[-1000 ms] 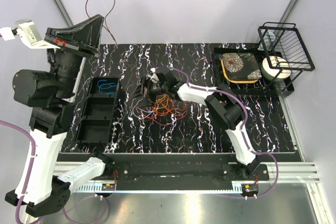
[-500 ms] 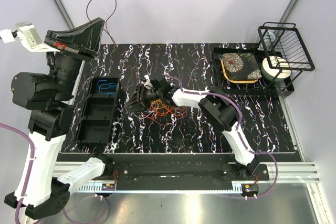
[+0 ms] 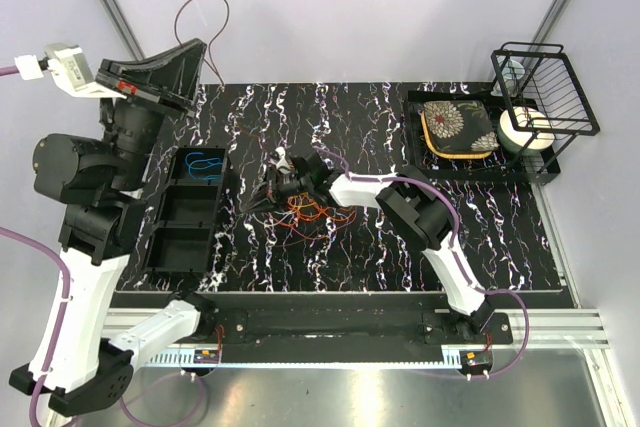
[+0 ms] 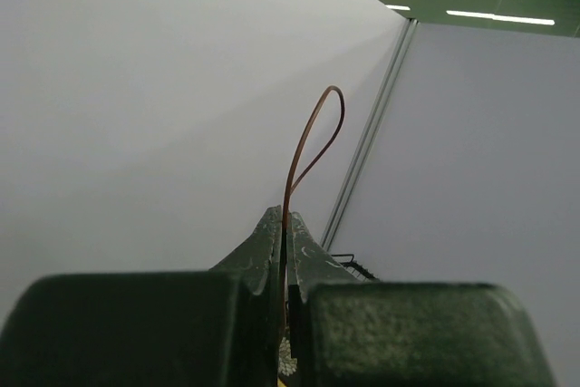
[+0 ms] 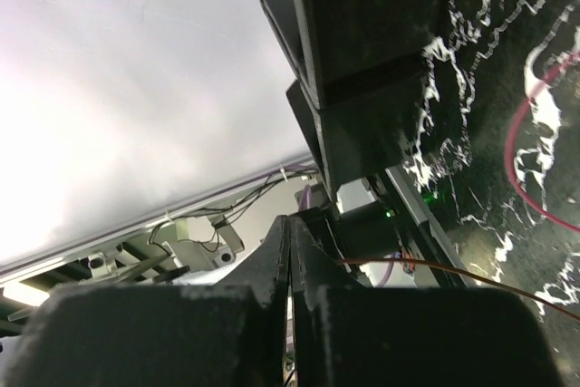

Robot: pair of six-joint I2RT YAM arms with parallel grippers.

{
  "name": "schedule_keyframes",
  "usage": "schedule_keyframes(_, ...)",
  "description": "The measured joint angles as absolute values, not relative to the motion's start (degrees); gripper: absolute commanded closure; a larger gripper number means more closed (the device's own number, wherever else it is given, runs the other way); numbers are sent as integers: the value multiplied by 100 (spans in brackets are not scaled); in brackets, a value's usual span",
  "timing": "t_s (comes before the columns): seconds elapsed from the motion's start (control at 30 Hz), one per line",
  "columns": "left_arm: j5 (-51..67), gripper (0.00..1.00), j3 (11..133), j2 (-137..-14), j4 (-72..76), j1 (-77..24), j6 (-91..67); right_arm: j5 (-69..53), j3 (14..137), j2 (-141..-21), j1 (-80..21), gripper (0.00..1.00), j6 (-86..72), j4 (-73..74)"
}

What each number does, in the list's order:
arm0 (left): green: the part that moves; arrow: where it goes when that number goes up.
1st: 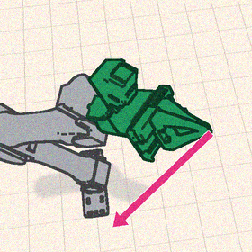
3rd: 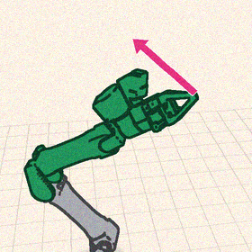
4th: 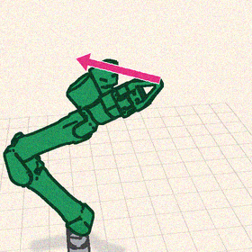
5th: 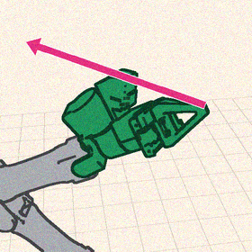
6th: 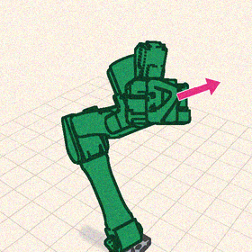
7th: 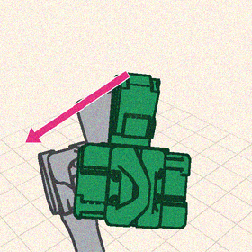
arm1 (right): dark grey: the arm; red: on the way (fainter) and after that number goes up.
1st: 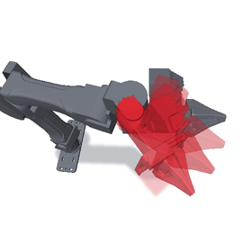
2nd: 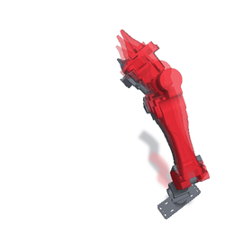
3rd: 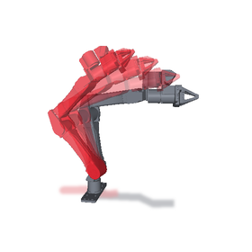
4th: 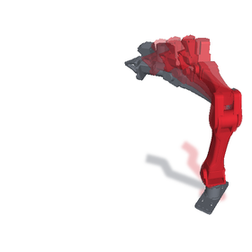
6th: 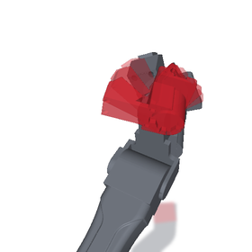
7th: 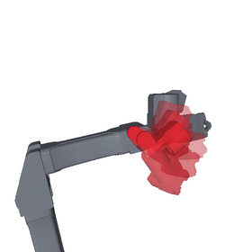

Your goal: Untangle the cables

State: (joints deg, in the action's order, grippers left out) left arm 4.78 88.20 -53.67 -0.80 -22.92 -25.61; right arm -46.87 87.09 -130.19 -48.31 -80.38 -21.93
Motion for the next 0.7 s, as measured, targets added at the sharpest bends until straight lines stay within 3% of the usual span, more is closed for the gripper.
schedule_keyframes(0.13,410,100,8495,-5203,-215,-2292,-2449,-4764,8433,-13004,-4746,63,-7981,-2316)
schedule_keyframes(0.37,340,100,7135,-4416,-683,-2292,-2427,-4401,7373,-12158,-3903,45,-6683,-1070)
schedule_keyframes(0.57,681,100,5435,-3861,-1111,-2416,-2829,-3651,7293,-10910,-2915,40,-5094,513)
schedule_keyframes(0.7,620,100,4790,-4007,-1490,-3074,-3114,-3186,7293,-10433,-2414,40,-4344,1096)
